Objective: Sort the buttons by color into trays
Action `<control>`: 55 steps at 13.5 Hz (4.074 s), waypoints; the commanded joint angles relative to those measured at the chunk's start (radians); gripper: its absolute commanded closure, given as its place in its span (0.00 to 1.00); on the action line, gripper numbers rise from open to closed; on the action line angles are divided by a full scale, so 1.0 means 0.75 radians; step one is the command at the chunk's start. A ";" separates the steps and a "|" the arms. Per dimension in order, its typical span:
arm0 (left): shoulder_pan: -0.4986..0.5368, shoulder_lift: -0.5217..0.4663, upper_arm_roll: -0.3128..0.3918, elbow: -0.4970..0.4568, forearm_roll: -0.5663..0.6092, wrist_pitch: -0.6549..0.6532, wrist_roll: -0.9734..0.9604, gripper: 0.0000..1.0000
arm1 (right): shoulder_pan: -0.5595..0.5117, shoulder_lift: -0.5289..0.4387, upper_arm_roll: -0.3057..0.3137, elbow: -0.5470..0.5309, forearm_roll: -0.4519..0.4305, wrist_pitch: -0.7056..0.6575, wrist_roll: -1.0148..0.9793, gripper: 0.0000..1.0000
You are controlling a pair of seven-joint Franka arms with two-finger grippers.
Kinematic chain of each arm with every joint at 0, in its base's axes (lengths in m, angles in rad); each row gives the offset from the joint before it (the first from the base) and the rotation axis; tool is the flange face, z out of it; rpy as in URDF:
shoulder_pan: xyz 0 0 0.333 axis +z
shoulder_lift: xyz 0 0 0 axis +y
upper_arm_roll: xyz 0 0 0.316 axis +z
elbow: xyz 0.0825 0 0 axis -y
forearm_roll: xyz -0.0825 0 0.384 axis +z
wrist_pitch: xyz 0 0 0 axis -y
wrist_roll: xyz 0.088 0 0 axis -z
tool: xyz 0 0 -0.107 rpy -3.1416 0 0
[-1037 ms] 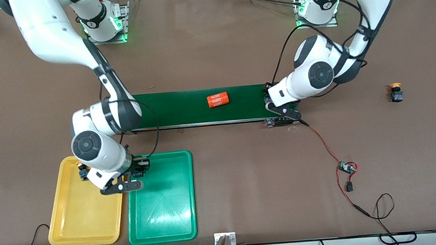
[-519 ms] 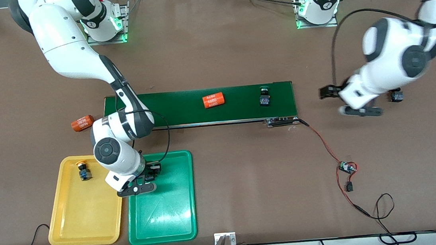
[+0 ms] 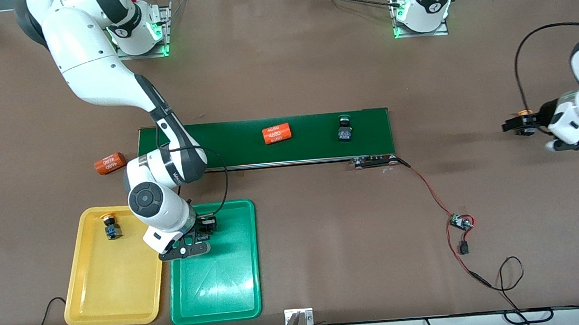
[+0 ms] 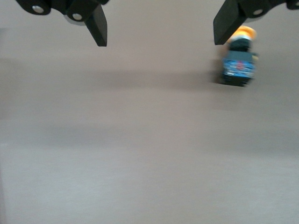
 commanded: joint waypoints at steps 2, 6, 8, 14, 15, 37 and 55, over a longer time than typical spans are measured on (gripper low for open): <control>0.132 0.151 -0.016 0.035 0.209 0.027 0.099 0.00 | 0.008 0.002 -0.003 0.016 0.011 0.002 -0.001 0.25; 0.173 0.208 -0.012 0.031 0.325 0.088 0.099 0.00 | 0.037 -0.137 0.001 -0.029 0.015 -0.192 0.054 0.22; 0.176 0.237 -0.006 0.021 0.402 0.090 0.099 0.00 | 0.063 -0.227 0.007 -0.033 0.017 -0.329 0.160 0.20; 0.184 0.278 -0.006 0.015 0.493 0.088 0.099 0.28 | 0.104 -0.501 0.040 -0.339 0.167 -0.311 0.301 0.20; 0.182 0.280 -0.006 0.015 0.493 0.088 0.099 0.49 | 0.143 -0.542 0.042 -0.397 0.169 -0.309 0.380 0.14; -0.507 -0.015 -0.243 0.029 -0.006 -0.122 -0.308 0.98 | 0.272 -0.687 0.167 -0.718 -0.040 -0.121 0.798 0.01; -0.859 0.104 -0.241 -0.063 -0.049 0.162 -0.791 0.01 | 0.268 -0.851 0.169 -1.021 -0.036 0.116 0.811 0.00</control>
